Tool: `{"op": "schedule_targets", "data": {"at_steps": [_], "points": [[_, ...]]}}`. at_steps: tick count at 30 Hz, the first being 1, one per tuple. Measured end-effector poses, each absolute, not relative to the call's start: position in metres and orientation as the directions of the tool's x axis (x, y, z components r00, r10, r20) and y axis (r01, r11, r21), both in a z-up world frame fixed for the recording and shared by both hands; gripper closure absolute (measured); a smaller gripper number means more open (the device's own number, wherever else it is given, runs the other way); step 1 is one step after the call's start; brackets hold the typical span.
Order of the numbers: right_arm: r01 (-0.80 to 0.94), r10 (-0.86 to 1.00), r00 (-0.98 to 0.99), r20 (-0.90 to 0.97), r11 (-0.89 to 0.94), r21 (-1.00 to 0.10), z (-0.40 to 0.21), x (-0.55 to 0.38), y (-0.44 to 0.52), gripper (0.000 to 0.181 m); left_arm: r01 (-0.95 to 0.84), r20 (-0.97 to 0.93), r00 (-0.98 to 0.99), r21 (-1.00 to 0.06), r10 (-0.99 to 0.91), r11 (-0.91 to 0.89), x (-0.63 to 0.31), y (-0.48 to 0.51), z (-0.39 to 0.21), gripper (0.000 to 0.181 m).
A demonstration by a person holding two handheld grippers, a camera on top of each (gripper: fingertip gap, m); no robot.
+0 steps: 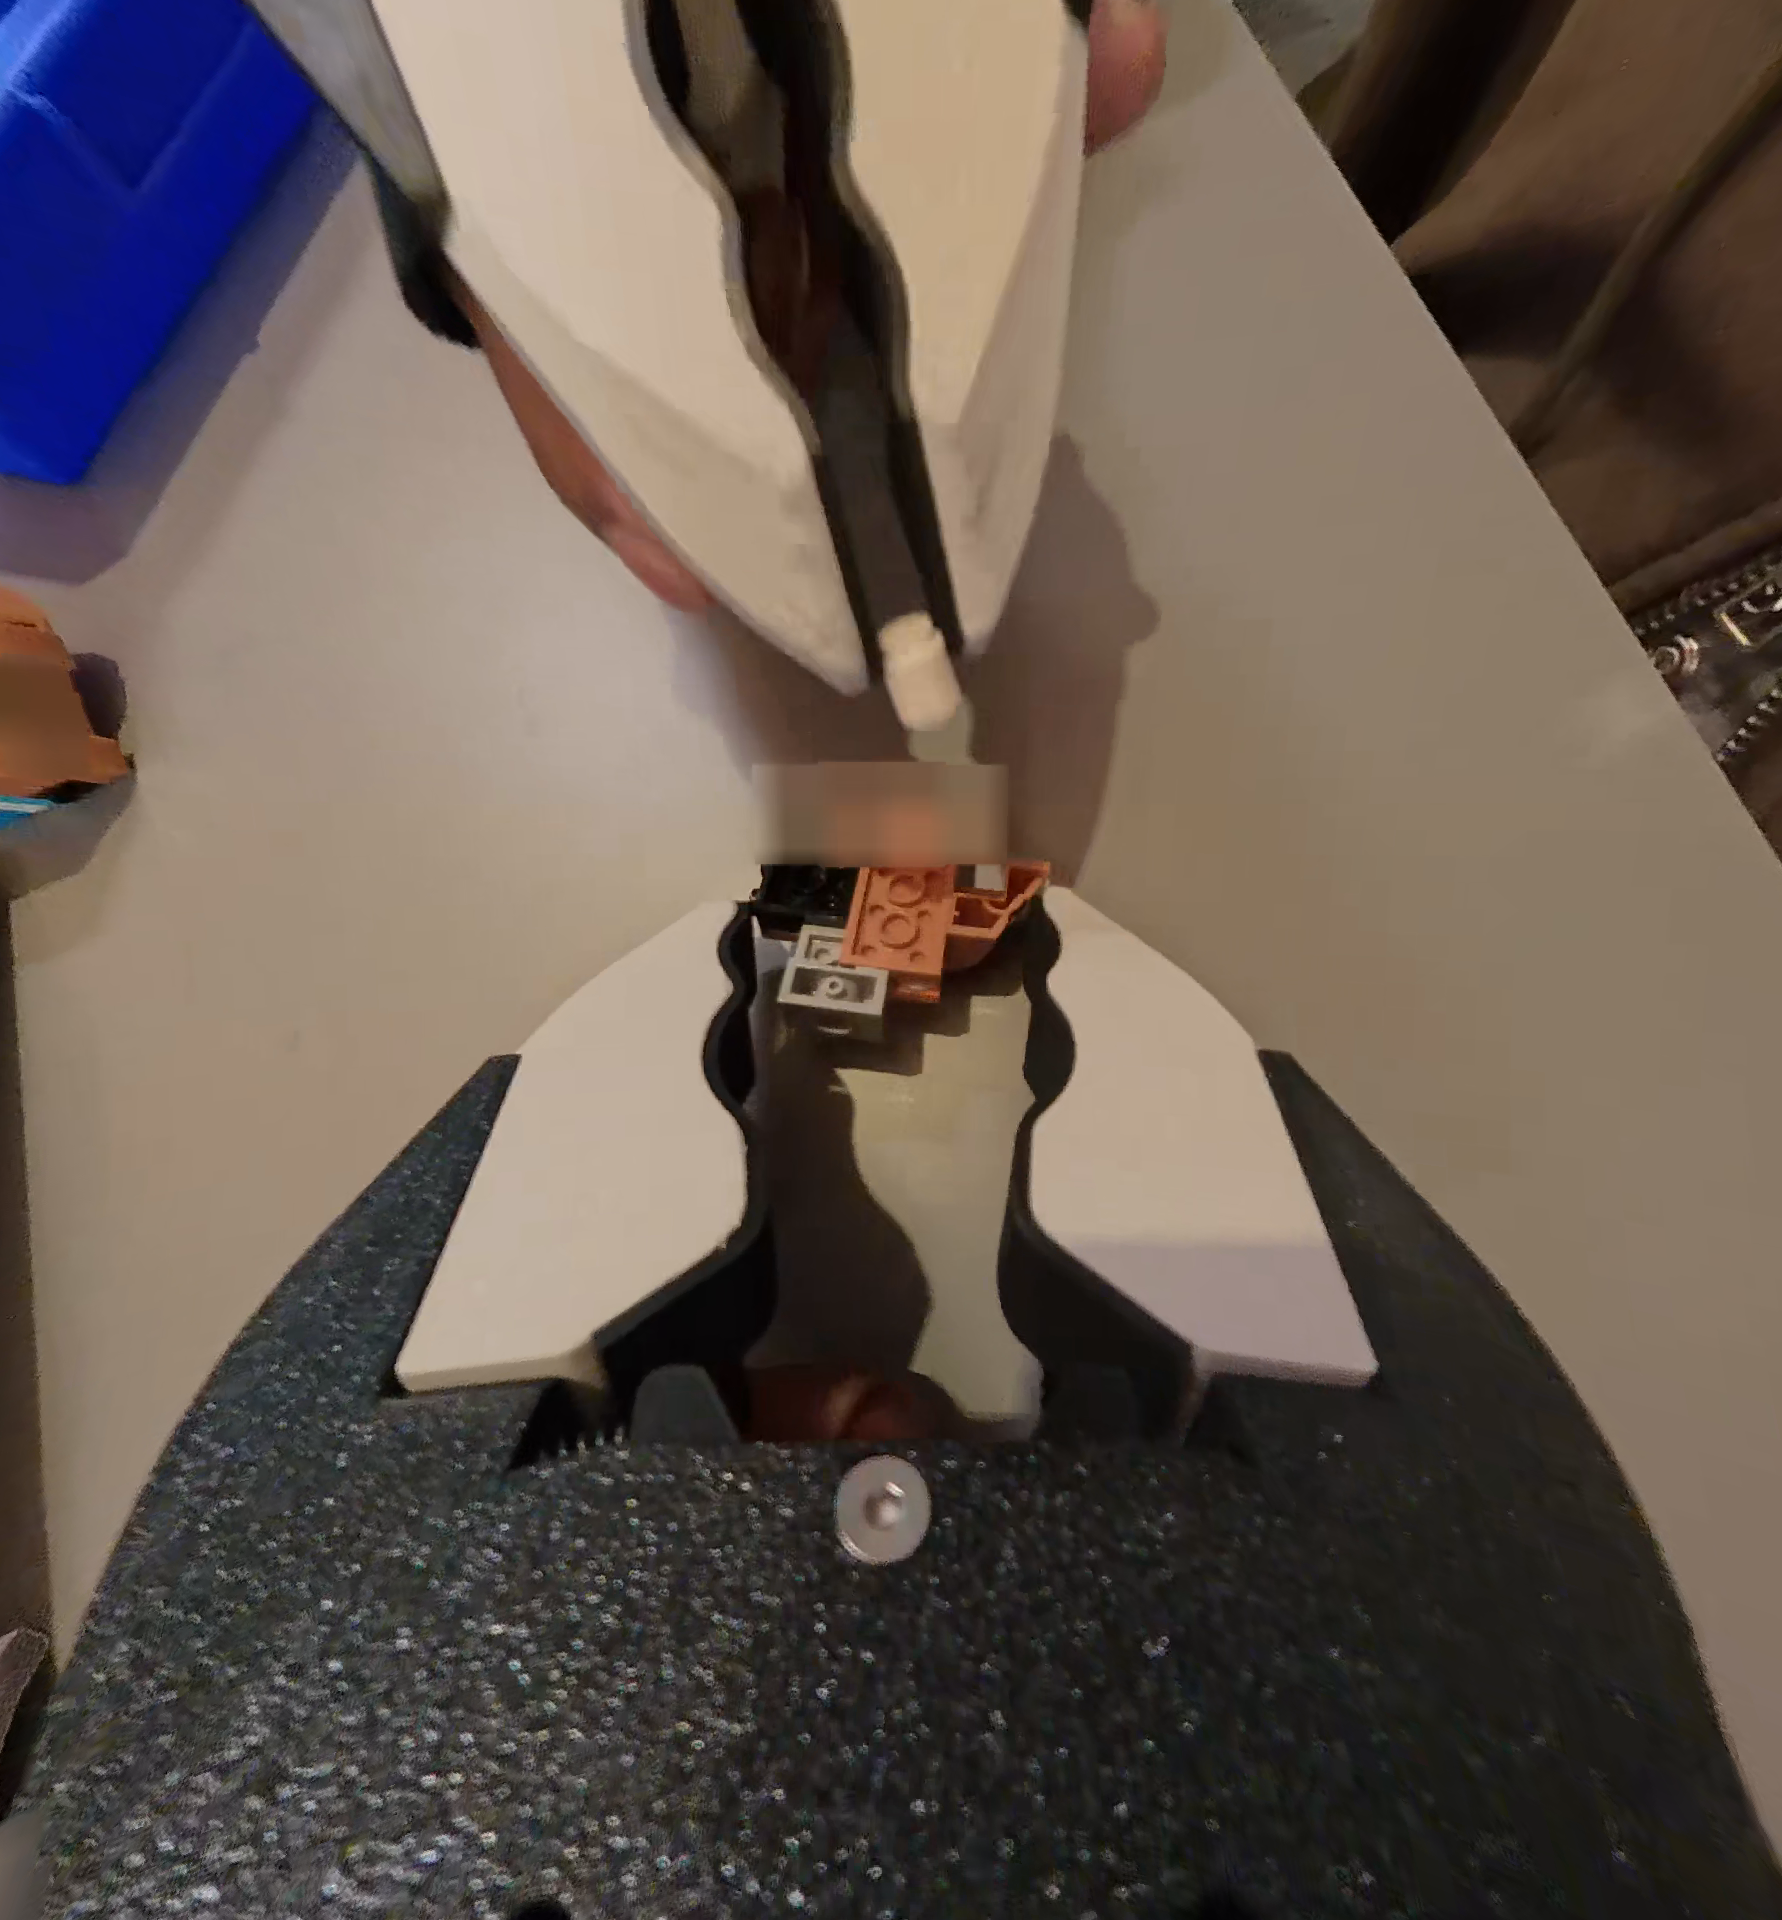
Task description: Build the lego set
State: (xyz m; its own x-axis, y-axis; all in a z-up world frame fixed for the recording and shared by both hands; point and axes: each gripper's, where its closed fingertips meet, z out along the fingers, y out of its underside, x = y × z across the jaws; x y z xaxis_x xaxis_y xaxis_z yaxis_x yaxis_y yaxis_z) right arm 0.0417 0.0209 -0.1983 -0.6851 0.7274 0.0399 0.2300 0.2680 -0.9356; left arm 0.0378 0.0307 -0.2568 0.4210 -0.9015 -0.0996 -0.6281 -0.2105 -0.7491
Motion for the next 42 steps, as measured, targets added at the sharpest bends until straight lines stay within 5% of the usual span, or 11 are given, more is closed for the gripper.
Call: {"op": "schedule_targets", "data": {"at_steps": [15,26,42], "points": [[0.249,0.673,-0.73,0.118,0.422,-0.872,-0.217,0.049,0.012,0.173,-0.608,-0.122,0.442,-0.769,-0.889,-0.196,0.04,0.032,-0.252,0.132],[0.216,0.607,-0.775,0.175,0.515,-0.83,-0.185,0.07,0.016,0.174,-0.278,0.079,0.452,-0.934,-0.889,-0.224,0.067,0.033,-0.206,0.133],[0.185,0.56,-0.801,0.21,0.566,-0.803,-0.182,0.071,0.009,0.174,-0.208,0.114,0.413,-0.954,-0.903,-0.215,0.074,0.028,-0.196,0.134]]}}
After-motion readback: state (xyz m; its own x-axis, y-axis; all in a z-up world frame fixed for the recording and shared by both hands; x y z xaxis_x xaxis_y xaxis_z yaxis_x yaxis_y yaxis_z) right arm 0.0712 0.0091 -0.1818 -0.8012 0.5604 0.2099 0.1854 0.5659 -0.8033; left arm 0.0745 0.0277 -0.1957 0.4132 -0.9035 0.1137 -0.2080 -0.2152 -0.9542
